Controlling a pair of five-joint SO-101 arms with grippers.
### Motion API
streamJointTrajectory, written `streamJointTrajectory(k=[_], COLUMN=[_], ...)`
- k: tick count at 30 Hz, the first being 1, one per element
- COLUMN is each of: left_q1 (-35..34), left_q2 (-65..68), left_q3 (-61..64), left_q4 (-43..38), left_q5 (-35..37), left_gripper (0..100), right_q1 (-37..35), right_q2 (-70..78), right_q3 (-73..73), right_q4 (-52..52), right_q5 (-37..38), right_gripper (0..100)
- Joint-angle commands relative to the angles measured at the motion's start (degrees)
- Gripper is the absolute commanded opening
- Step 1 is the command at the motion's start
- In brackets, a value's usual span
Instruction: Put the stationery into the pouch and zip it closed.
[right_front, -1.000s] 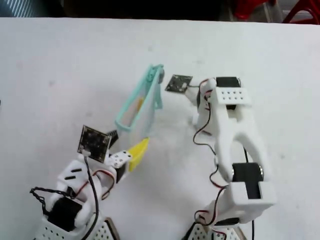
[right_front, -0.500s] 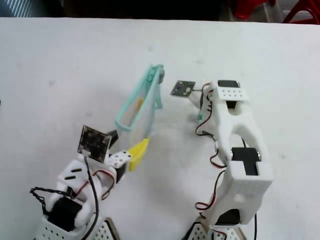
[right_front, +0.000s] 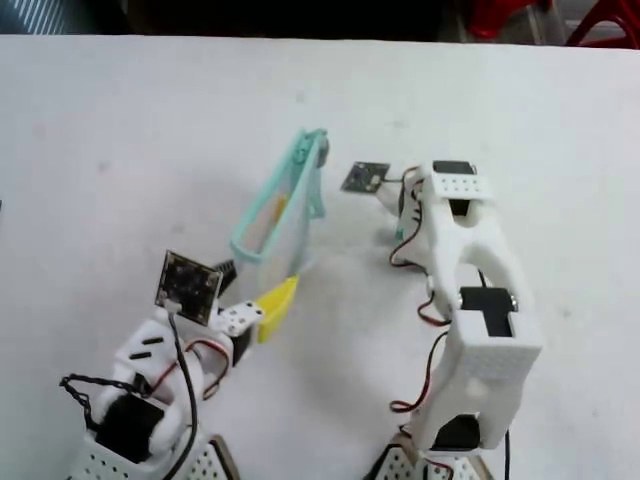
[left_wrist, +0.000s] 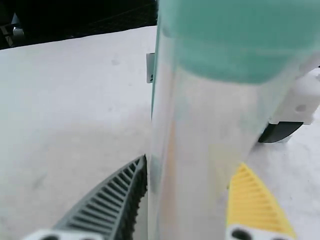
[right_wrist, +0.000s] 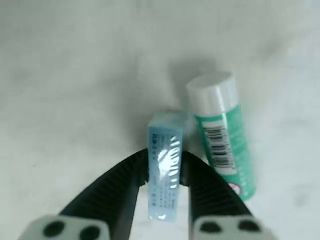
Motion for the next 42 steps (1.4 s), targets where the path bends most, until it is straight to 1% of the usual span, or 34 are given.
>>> streamJointTrajectory(k=[1,3,6,9,13,16,17,20,22,25,29,32,35,37,42], left_q1=[0.8,0.8,0.8,0.8,0.8,0.8,0.8,0.8,0.8,0.8,0.8,0.8,0.8,0.8,0.8], left_q2=[0.1,0.1,0.1,0.1,0.1,0.1,0.1,0.1,0.1,0.1,0.1,0.1,0.1,0.1,0.1], left_q3=[-0.4,-0.4,-0.4,-0.4,-0.4,-0.4,-0.4,-0.4,-0.4,-0.4,-0.4,-0.4,-0.4,-0.4,-0.4], left_q4=[-0.5,-0.5,-0.5,-0.5,-0.5,-0.5,-0.4,-0.4,-0.4,-0.4,-0.4,-0.4,-0.4,-0.4,-0.4], left_q5=[-0.6,-0.6,-0.6,-0.6,-0.6,-0.6,-0.6,-0.6,-0.6,-0.6,-0.6,-0.6,-0.6,-0.6,-0.6], left_gripper=[26,26,26,26,26,26,26,26,26,26,26,26,26,26,26], right_q1=[-1.2,-1.4,-2.3,-3.4,-5.7,-6.0,-5.9,-5.2,-5.4,-6.7,-7.9,-9.5,-15.3,-21.3,-33.4], right_q2=[-1.5,-4.9,-13.9,-25.6,-41.0,-51.5,-54.6,-63.9,-68.6,-72.7,-73.2,-73.2,-73.1,-72.7,-65.0], right_q3=[0.0,0.7,3.8,10.2,21.5,29.0,29.8,29.7,28.7,26.4,22.0,15.0,5.5,-0.3,-11.7], right_q4=[0.0,1.7,5.1,5.3,2.1,-1.8,-2.1,-2.0,-1.3,1.5,3.6,3.6,5.9,7.3,7.9], right_q5=[-1.8,-4.1,-4.3,-4.1,-4.0,-5.1,-7.2,-17.0,-20.2,-22.5,-29.7,-35.4,-40.6,-43.5,-49.8], right_gripper=[2.2,1.7,1.8,1.8,1.8,1.8,1.8,1.8,1.8,1.8,1.8,1.7,1.7,1.7,1.7])
